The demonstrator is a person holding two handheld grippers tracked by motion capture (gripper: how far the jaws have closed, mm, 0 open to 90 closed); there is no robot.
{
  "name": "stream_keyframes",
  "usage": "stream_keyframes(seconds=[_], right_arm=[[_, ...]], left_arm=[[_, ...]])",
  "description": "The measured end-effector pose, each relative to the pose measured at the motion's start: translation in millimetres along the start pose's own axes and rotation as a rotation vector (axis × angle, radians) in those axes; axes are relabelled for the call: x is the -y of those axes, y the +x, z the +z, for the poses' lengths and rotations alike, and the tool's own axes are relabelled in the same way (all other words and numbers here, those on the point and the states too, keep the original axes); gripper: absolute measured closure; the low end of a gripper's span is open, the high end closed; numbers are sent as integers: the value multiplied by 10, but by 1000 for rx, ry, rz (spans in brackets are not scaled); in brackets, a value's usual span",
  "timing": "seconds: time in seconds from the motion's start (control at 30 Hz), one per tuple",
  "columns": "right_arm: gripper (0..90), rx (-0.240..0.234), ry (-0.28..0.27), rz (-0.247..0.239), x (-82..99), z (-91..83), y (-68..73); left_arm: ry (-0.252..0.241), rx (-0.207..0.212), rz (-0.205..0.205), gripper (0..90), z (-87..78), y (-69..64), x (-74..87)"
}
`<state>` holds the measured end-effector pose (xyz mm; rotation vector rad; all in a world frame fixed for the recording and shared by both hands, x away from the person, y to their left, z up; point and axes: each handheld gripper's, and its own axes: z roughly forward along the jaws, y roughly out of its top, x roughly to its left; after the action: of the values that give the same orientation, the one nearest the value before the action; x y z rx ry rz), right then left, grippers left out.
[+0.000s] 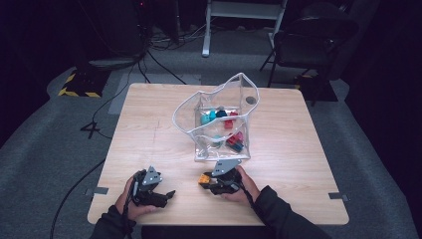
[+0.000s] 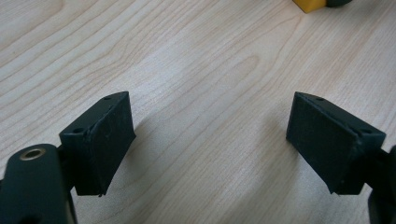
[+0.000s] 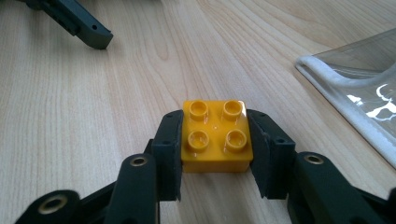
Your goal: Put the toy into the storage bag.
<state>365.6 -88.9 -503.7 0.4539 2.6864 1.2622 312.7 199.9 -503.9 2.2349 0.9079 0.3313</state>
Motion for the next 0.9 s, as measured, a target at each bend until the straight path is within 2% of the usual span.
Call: stream_keyframes(seconds=[0.27,0.6,0.9], right_arm=[[594,-3,-11,-7,24,-78,-15],[594,42,-36,-35,0,-433,-90],[594,84,-71,-21,5,-698,-179]], left_arm=[[0,-1,1,153,-1,0,-1],[1,-1,0,153,0,1,-1],[1,-1,1,153,-1,1,-1]])
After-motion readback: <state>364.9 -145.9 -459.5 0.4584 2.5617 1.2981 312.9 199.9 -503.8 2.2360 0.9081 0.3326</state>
